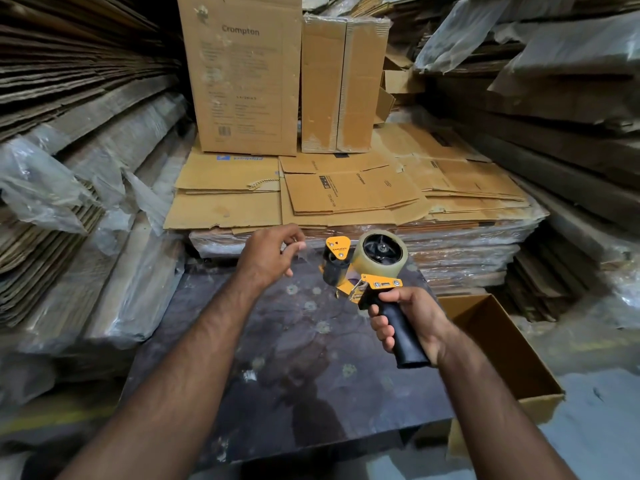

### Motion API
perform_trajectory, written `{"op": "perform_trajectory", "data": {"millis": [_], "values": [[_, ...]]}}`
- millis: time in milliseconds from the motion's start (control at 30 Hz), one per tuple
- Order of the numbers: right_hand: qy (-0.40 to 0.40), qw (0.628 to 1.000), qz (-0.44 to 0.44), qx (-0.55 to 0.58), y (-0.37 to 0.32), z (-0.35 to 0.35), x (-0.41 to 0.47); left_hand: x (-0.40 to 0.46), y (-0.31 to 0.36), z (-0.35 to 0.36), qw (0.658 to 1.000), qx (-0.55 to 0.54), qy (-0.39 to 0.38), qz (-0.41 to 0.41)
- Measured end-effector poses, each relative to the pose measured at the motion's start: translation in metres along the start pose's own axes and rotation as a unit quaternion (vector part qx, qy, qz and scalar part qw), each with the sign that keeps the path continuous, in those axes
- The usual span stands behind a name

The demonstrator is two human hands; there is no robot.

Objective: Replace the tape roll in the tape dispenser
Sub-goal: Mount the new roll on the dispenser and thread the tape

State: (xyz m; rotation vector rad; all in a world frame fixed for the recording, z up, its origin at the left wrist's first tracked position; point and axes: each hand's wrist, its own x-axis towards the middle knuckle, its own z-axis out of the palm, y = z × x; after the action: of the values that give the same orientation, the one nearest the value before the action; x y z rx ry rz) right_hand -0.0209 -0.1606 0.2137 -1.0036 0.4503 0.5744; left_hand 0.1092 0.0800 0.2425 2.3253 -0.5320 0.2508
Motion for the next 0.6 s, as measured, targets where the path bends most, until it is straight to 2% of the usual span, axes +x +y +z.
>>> {"op": "perform_trajectory", "data": {"millis": [100, 300, 500, 600], "values": [[-0.018, 1.000, 0.003, -0.003, 0.001, 0.004, -0.001, 0.009, 0.008, 0.007, 0.999, -0.031, 0.002, -0.011], [-0.016, 1.000, 0.005, 0.002, 0.005, 0.005, -0.003, 0.013, 0.015, 0.025, 0.974, -0.207, 0.025, -0.093], [-0.021, 1.000, 0.008, 0.010, 0.007, 0.002, -0.008, 0.011, 0.015, 0.022, 0.929, -0.341, -0.054, -0.133], [-0.025, 1.000, 0.010, 0.003, 0.007, 0.002, -0.010, 0.010, 0.013, 0.015, 0.923, -0.342, -0.107, -0.137]]}}
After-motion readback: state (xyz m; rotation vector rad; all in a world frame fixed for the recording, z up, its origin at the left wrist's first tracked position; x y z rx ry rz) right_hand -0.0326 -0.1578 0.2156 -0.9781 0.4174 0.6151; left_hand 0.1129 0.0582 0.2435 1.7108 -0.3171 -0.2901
